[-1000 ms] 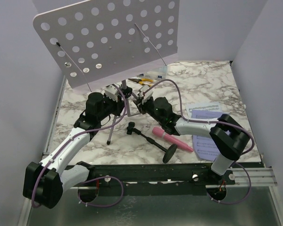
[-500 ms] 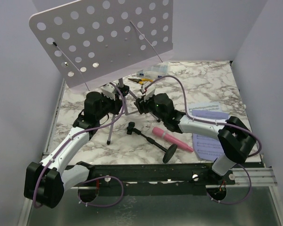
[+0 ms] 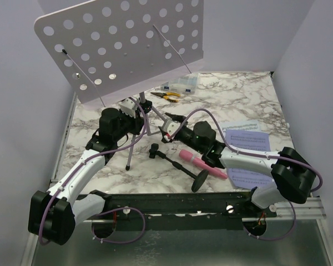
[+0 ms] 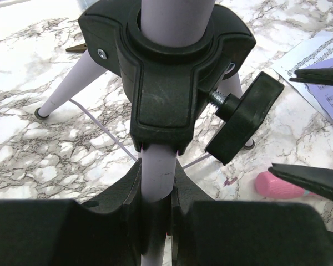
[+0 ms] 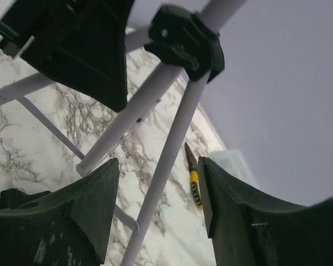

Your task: Set up the instrument practice props

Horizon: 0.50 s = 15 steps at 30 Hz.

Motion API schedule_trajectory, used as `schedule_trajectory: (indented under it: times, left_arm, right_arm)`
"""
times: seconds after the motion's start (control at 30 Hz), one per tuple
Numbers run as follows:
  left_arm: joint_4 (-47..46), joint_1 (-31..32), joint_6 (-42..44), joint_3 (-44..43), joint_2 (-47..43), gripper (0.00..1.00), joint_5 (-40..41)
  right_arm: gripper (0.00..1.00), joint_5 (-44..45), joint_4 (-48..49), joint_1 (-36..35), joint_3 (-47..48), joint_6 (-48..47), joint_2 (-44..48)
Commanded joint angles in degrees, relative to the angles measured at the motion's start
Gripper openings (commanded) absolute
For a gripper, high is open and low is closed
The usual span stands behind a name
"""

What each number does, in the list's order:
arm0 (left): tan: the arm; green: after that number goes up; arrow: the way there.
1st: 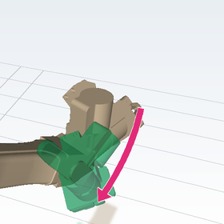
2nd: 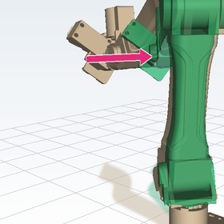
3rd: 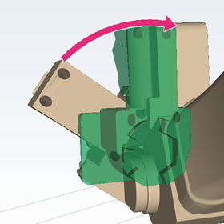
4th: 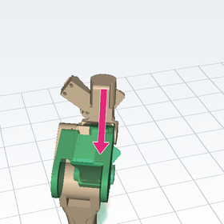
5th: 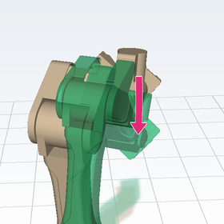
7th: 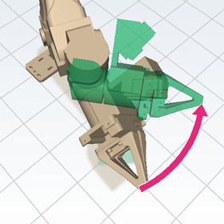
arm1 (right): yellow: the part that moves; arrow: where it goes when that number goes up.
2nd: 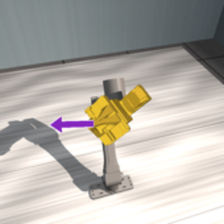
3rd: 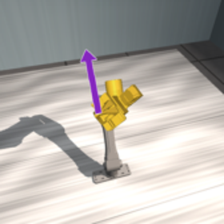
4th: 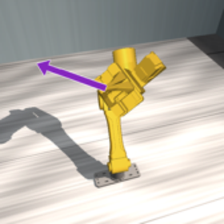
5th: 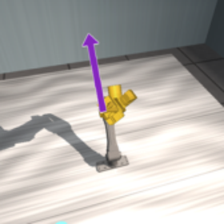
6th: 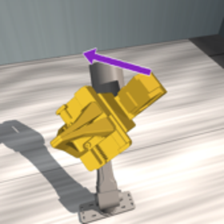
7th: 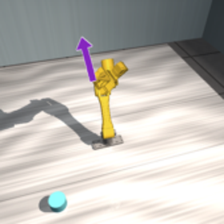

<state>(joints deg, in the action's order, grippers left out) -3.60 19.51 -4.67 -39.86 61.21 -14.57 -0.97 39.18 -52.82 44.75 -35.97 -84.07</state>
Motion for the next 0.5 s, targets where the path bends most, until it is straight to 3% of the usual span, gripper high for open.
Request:
schedule_trajectory:
  times: [0.0,0.17,0.47]
  left_arm:
    - [11.3,0.1,-6.8,2.4,3.0,0.00,0.9]
    - [11.3,0.1,-7.3,2.1,2.9,0.00,0.1]
    - [11.3,0.2,-7.6,2.1,2.8,0.00,-0.1]
  right_arm:
    - [0.64,-4.7,6.0,-2.0,3.6,-13.0,-1.2]
    - [0.64,-9.4,9.4,-2.6,5.3,-17.9,-4.8]
    - [0.60,-6.4,14.6,-3.3,9.5,-23.6,-10.9]
